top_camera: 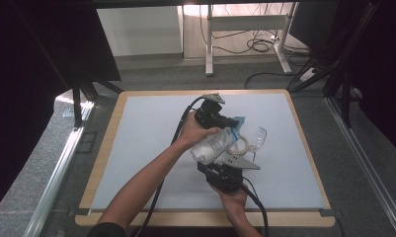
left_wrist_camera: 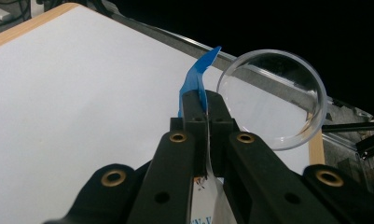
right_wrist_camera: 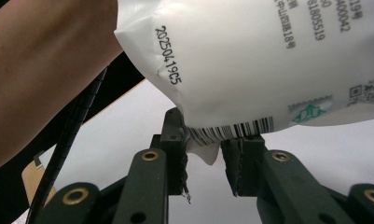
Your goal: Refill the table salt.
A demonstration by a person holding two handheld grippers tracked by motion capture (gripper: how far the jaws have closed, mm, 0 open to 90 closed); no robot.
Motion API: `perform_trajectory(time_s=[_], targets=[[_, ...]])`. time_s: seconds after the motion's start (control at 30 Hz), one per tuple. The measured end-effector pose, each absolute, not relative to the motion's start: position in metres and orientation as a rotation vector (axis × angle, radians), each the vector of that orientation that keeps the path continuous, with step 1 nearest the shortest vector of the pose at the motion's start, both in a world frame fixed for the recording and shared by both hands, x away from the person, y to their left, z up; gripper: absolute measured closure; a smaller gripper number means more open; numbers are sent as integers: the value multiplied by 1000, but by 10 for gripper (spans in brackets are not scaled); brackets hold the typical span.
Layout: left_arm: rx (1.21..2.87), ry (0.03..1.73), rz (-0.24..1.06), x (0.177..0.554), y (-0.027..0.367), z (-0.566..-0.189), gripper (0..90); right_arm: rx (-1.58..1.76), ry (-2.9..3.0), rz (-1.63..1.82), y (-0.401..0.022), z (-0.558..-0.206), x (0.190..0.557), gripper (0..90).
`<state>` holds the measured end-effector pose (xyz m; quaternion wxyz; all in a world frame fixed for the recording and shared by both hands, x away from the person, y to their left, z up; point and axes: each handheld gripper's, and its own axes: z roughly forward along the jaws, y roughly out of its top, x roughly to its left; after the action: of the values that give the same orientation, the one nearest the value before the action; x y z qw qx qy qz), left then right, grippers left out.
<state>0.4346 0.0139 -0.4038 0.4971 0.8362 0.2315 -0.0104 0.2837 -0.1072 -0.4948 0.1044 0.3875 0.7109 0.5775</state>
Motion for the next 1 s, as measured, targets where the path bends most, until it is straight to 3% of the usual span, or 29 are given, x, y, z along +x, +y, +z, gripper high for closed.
perform_trajectory(time_s=[1.0], targets=[[2029, 556, -25, 435, 12, -403, 900, 1151, 2073, 1695, -106, -494, 282, 718]])
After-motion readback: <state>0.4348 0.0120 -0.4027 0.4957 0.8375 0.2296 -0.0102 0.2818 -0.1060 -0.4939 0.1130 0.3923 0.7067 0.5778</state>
